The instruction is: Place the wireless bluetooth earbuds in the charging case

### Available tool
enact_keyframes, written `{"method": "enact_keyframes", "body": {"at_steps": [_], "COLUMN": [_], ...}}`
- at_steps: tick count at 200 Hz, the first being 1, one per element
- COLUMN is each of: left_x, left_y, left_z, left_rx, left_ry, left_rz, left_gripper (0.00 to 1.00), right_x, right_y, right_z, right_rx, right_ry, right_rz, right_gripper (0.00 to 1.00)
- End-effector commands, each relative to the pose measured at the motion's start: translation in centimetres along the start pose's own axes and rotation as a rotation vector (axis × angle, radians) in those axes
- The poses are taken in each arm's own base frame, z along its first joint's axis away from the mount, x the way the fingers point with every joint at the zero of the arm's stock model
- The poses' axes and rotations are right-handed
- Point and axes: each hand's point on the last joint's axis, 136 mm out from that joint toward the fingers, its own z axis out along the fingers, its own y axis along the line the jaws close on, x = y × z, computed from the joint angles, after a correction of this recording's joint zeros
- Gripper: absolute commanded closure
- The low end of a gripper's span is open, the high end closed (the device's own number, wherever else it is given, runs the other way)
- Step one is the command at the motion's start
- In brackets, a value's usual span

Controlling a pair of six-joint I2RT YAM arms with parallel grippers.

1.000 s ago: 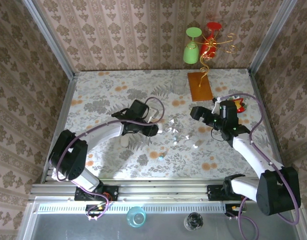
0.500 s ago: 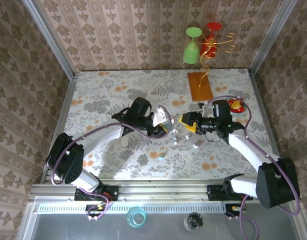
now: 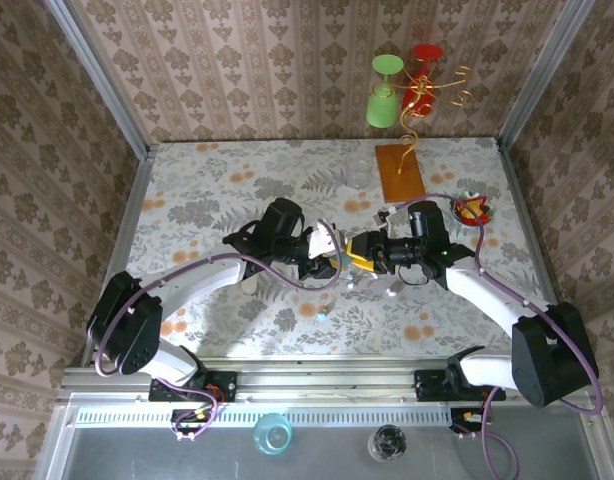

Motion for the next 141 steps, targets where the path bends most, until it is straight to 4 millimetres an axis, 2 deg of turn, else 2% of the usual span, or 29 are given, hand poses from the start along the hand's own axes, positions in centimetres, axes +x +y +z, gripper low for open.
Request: {"method": "enact_keyframes", "body": {"at_steps": [1,21,37,57,76,94,107,118,129,141], "left_x": [-1.0,-1.3,-1.4,-1.2,-0.8,-0.8,-0.9,-1.1,-1.1,-1.3], "left_y": [0.4,0.5,0.8,1.0,1.2,1.1,1.3,1.3,1.4,1.4], "left_z": [-0.3,-0.3,-0.2,0.1,0.4,0.5,0.4,0.3,0.3,0.1], "left_rx": [-0.032,-0.036,-0.045,-0.050,-0.052,-0.051,-0.063,-0.069,-0.071,-0.071], "left_ry": [-0.030,-0.038,-0.041,-0.029,-0.015,-0.013,-0.020,-0.031,-0.047,-0.074], "left_rz": [0.051,0.054,0.051,0.042,0.032,0.036,0.039,0.040,0.029,0.008], "left_gripper": [0.76,0.76,0.76,0.76,0.75,0.74,0.73,0.68,0.55,0.49], "right_x": [0.6,0.7,0.7,0.8,0.8,0.7,0.6,0.4,0.2,-0.3], "right_y": [0.7,0.7,0.6,0.5,0.3,-0.1,-0.1,0.1,0.4,0.5], "right_z": [0.4,0.6,0.6,0.8,0.9,0.9,0.9,0.9,0.7,0.4], "right_rx": [-0.025,-0.025,-0.024,-0.025,-0.020,-0.003,-0.005,-0.012,-0.023,-0.034], "right_ry": [0.043,0.052,0.052,0.063,0.064,0.050,0.048,0.043,0.029,0.004], "right_rz": [0.008,0.003,-0.002,0.003,0.007,0.008,0.010,0.009,-0.004,-0.009], "right_gripper": [0.52,0.58,0.52,0.52,0.57,0.69,0.73,0.75,0.76,0.78]}}
